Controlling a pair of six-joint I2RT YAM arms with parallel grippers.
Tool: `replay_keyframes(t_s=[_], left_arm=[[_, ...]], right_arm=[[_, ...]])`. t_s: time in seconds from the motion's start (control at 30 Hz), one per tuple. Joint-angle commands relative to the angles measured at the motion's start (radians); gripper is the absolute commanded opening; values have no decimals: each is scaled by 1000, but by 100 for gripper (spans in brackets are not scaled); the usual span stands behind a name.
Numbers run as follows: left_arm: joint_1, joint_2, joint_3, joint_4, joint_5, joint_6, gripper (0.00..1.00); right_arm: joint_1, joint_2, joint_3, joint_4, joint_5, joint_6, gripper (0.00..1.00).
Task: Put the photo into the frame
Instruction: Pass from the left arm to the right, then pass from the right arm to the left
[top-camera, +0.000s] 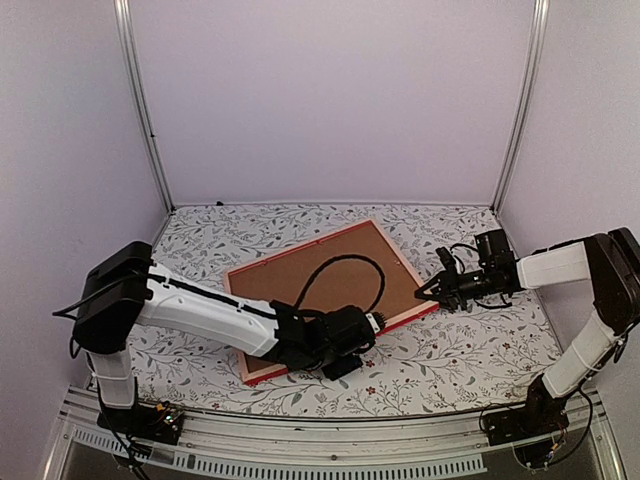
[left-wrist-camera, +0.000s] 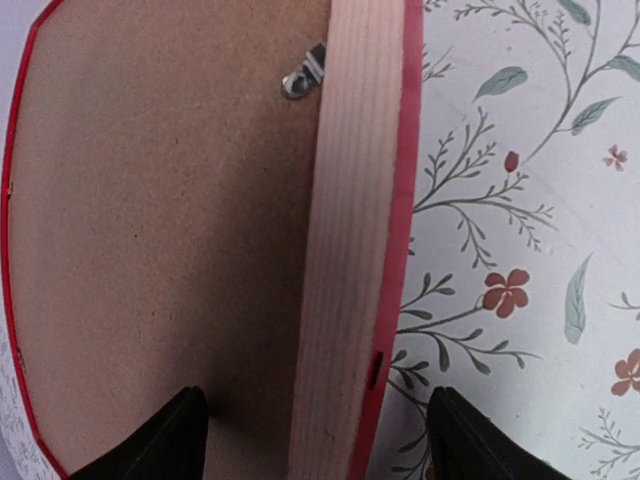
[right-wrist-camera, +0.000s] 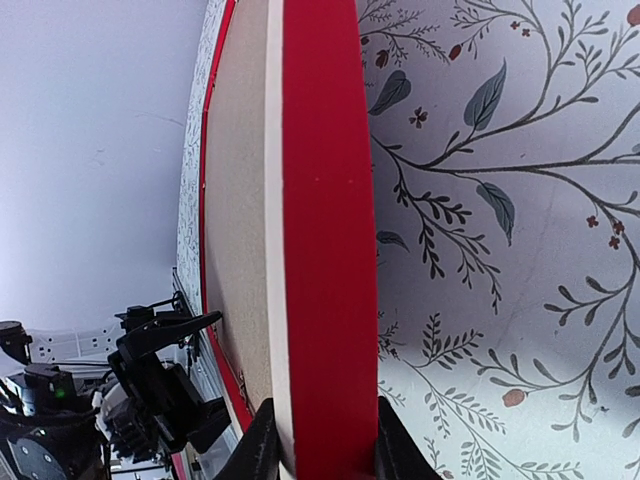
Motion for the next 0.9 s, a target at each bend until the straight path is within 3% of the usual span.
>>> replay_keyframes(t_s=[0.0, 0.27, 0.5, 0.87], left_arm=[[-37, 74, 41, -50, -263, -16, 80], [-41, 118, 71, -85, -476, -23, 80], [-41, 94, 73, -92, -483, 3, 58], [-41, 18, 61, -84, -455, 33, 36]], right_arm=[[0, -50, 49, -51, -64, 31, 16], [0, -54, 65, -92, -65, 21, 20], [1, -44, 81, -108, -49, 13, 26], [0, -23, 116, -144, -32, 0, 44]])
